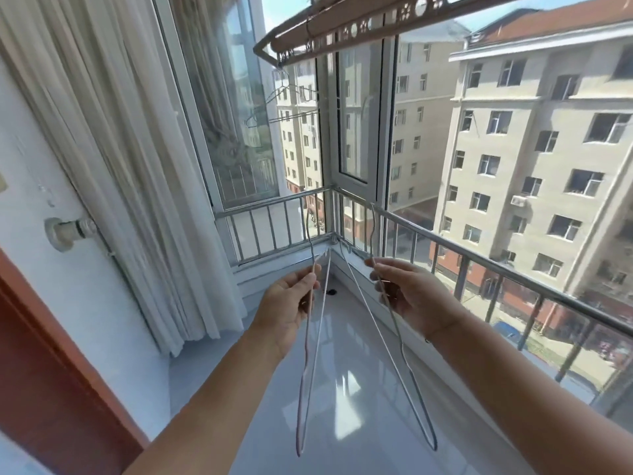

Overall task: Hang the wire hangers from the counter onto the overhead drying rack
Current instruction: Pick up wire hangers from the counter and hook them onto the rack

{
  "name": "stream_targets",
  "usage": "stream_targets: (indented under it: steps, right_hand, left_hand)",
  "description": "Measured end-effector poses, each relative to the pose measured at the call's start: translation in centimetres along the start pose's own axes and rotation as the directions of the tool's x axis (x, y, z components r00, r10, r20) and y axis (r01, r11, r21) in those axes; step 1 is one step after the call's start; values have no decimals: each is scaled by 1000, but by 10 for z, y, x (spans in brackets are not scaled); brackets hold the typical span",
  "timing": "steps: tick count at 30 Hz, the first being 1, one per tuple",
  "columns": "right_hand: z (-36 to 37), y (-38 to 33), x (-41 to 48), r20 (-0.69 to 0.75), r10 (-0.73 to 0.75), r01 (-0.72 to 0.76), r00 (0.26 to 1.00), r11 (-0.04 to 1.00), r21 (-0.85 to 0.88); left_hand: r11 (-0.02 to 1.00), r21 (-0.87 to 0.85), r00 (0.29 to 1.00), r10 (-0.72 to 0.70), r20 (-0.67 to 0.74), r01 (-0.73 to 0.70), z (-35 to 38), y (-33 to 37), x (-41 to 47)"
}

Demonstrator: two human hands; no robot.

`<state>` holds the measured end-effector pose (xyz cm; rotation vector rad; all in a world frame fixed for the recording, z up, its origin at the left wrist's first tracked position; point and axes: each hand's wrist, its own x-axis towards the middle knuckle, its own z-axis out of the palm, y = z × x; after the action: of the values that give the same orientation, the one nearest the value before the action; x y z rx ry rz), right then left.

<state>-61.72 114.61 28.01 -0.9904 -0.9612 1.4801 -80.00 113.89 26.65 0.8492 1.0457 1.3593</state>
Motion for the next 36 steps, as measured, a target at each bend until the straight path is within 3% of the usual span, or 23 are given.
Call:
stream_targets:
  steps: [8, 14, 26, 36]
  right_hand:
    - [70, -14, 110, -47, -44, 49, 998, 991, 122]
    - [114, -49, 197, -74, -164, 171, 984, 979, 106]
    - [145, -128, 370, -141, -338, 344, 930, 939, 14]
    - [153, -183, 503, -154, -433, 434, 888, 900, -31]
  left_hand:
    - [999, -1, 992, -35, 117, 35, -46, 60, 118]
    - [998, 67, 982, -19, 187, 7, -62, 117, 214]
    - [967, 182, 952, 123, 282, -179, -26, 191, 402]
    - [967, 81, 923, 204, 326, -243, 14, 246, 544]
